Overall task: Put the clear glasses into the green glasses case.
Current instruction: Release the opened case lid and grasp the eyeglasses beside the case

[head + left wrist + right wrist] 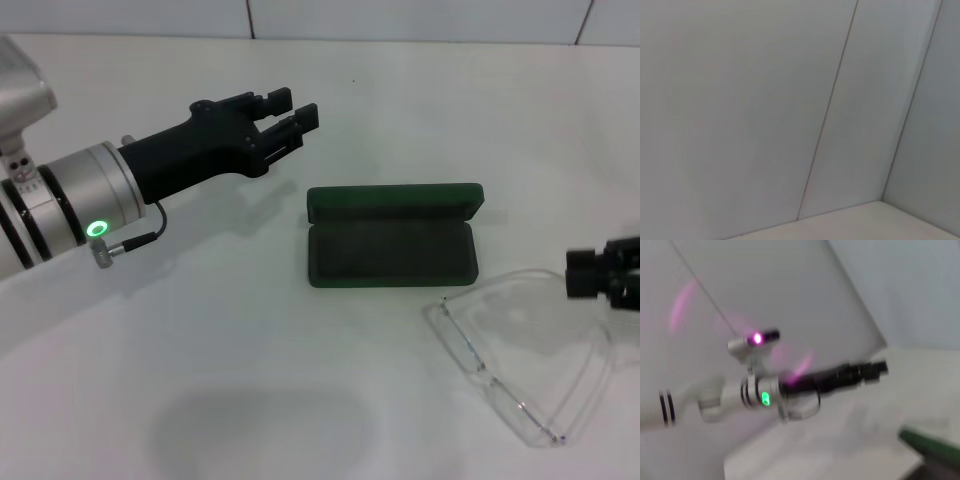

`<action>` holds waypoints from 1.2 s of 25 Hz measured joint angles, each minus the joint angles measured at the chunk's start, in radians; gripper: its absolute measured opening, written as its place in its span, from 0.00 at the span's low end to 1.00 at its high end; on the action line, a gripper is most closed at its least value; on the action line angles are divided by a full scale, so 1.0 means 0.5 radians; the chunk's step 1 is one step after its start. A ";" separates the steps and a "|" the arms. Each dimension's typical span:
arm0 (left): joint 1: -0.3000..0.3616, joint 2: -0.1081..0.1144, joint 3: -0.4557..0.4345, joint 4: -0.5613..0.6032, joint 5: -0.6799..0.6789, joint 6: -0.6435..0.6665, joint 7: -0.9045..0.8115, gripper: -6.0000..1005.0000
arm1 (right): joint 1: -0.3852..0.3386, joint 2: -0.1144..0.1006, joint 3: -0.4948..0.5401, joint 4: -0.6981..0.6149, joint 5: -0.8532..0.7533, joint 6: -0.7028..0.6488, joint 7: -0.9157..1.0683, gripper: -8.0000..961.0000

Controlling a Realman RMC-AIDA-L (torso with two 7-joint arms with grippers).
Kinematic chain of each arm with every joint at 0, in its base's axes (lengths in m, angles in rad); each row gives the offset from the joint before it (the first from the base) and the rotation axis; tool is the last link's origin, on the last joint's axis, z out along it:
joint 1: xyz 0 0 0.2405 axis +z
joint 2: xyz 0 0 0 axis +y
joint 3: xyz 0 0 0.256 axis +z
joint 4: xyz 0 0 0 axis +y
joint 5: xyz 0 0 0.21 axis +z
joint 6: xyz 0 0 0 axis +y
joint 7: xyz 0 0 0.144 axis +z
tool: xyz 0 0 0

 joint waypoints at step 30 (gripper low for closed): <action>-0.251 0.076 -0.148 -0.268 0.206 0.000 -0.066 0.43 | 0.452 0.028 -1.620 -0.900 -0.988 0.357 1.856 0.47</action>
